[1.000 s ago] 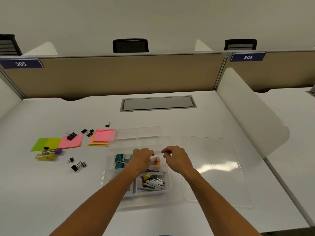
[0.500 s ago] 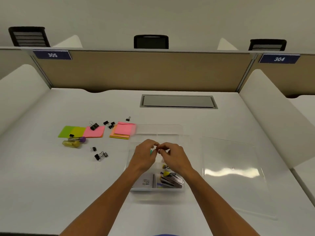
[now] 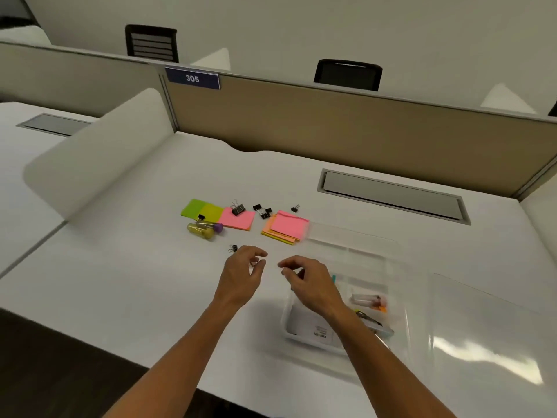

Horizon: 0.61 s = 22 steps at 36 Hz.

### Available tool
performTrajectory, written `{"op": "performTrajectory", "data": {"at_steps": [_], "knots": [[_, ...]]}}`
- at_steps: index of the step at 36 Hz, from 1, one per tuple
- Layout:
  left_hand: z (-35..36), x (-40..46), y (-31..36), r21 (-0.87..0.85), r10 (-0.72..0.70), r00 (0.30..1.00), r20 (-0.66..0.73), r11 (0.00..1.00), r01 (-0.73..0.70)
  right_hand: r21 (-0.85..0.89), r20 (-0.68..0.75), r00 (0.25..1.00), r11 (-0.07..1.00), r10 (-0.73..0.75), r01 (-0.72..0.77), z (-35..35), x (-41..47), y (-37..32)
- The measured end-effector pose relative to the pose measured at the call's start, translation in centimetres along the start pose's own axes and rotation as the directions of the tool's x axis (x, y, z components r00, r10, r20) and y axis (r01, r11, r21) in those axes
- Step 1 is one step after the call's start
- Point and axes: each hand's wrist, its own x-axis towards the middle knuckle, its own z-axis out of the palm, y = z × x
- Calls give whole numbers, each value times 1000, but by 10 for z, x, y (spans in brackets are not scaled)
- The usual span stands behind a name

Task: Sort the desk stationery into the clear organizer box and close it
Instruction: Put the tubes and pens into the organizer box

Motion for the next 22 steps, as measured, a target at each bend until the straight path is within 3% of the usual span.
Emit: {"op": "performTrajectory", "data": {"at_steps": [14,19,22], "knots": [[-55,9,-87,-115,-254,961,-110,964,241,-51,179,983,997,-46,56,71,46,-54],[-63,22,-106,-154,-327,941,-93,938,311,-98,214,976,993,-41,64,88,71,-71],[-68,33,-117,-121,-388,922,-13,915,384,-123,241,970,991,-29,61,93,86,-82]]}}
